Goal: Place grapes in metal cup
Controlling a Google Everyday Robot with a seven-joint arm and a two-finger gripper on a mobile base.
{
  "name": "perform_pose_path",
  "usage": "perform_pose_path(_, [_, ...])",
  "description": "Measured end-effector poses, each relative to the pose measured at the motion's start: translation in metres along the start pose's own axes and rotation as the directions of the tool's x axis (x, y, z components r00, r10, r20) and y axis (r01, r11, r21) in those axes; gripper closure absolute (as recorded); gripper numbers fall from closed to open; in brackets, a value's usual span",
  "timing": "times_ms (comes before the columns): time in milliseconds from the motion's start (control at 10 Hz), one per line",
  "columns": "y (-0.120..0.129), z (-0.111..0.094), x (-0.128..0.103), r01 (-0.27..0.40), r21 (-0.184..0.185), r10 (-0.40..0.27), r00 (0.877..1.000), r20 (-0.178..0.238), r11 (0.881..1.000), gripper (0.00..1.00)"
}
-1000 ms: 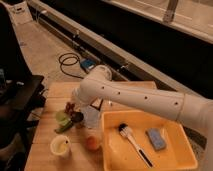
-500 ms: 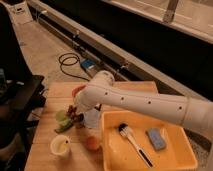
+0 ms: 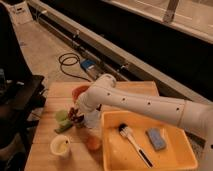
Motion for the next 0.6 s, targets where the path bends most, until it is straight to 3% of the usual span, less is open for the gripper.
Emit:
perform_pose_path(200, [0.0020, 0.0032, 0.0028, -0.012, -0.002, 0.012, 1.000, 0.023, 1.000, 0.37])
perform_pose_path(600, [0.0019, 0.0035, 0.0023, -0.011, -0.003, 0.011, 1.000, 0.023, 1.000, 0.37])
